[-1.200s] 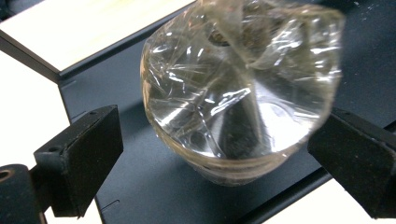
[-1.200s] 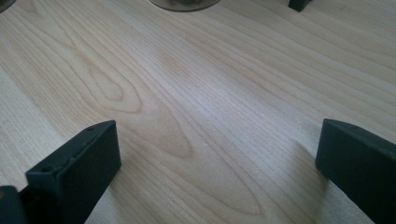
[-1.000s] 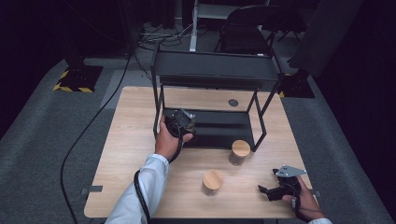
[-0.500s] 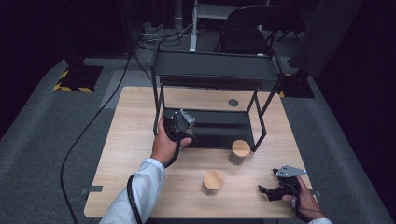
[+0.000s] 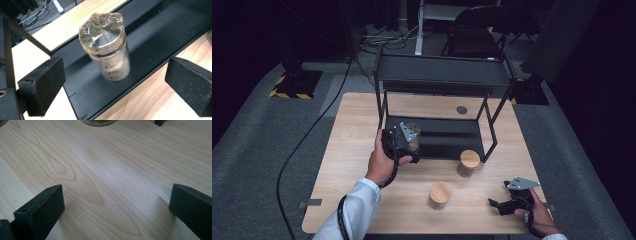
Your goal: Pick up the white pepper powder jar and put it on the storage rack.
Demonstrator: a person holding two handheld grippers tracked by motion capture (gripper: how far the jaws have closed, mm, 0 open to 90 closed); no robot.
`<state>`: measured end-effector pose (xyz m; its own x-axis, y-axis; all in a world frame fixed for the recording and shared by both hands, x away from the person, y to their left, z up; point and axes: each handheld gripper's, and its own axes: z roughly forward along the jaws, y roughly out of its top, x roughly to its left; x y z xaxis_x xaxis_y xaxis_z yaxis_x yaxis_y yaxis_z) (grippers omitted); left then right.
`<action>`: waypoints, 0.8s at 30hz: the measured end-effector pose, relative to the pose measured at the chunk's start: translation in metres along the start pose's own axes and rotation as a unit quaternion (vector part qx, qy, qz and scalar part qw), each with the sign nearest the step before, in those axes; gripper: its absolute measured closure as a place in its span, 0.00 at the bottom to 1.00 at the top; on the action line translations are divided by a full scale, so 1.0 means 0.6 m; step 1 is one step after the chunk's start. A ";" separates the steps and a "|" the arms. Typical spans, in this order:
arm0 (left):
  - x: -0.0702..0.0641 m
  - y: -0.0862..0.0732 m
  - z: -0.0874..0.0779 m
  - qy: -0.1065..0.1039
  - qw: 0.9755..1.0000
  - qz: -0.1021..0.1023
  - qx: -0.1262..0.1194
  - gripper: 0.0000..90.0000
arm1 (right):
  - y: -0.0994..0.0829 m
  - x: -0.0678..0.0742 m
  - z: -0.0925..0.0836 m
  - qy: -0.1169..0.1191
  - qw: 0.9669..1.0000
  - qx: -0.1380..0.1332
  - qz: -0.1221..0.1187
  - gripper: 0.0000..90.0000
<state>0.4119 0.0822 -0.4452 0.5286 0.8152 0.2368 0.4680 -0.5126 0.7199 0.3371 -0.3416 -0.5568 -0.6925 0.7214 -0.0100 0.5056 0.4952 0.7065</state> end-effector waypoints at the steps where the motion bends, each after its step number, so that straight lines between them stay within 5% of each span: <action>1: 0.000 -0.002 -0.002 -0.002 1.000 0.002 -0.001 0.03 | 0.000 0.000 0.000 0.000 1.000 0.000 0.000 0.00; 24: -0.012 -0.086 -0.042 0.005 0.999 0.036 -0.001 0.03 | 0.000 0.000 0.000 0.000 1.000 0.000 0.000 0.00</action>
<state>0.3661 0.1095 -0.4677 0.5532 0.7793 0.2945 0.4275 -0.5690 0.7025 0.3371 -0.3417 -0.5568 -0.6926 0.7212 -0.0095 0.5059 0.4952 0.7063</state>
